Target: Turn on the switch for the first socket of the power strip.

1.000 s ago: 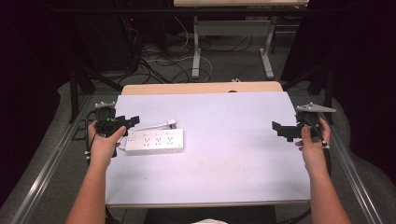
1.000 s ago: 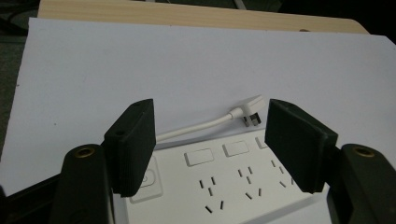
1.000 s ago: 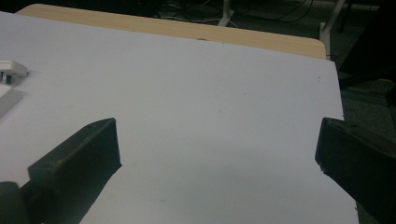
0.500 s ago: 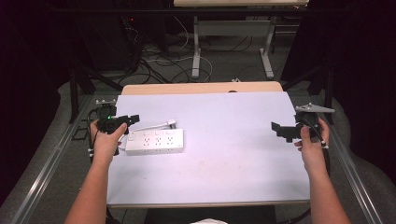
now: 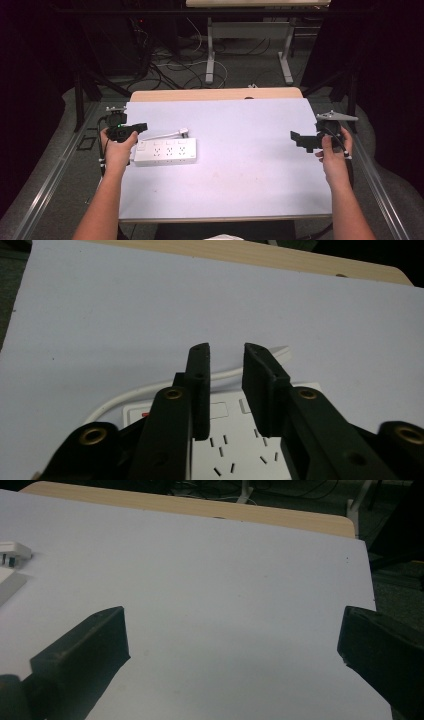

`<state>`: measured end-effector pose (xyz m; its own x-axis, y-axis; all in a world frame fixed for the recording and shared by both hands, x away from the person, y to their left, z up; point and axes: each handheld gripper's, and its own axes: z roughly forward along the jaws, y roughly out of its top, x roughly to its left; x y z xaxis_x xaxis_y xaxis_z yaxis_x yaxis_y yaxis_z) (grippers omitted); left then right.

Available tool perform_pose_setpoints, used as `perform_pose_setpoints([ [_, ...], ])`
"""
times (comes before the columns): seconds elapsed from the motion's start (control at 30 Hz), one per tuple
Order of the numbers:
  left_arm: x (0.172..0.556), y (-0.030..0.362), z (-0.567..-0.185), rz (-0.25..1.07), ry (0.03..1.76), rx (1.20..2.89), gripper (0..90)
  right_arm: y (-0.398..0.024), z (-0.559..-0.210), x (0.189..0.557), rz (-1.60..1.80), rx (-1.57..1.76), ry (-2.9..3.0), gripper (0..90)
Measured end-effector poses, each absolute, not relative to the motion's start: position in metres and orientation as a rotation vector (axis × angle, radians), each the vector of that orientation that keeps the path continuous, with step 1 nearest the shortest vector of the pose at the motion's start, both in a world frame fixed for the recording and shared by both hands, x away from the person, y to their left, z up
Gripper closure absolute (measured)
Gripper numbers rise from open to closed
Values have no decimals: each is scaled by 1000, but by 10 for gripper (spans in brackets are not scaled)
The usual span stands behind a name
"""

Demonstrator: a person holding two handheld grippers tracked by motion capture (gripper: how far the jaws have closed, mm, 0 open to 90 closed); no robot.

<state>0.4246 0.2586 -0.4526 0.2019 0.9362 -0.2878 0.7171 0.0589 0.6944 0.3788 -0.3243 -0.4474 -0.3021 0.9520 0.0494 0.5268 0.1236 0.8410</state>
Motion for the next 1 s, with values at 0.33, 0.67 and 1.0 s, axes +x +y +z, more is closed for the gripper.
perform_pose_setpoints([
  [0.33,427,249,-456,393,1576,1662,898,-326,-446,377,1081,1435,1888,0],
  [0.67,430,248,-459,385,1595,1662,899,-326,-446,378,1077,1426,1889,0],
  [1.0,436,248,-463,318,1641,1692,899,-324,-447,378,1079,1426,1879,0],
])
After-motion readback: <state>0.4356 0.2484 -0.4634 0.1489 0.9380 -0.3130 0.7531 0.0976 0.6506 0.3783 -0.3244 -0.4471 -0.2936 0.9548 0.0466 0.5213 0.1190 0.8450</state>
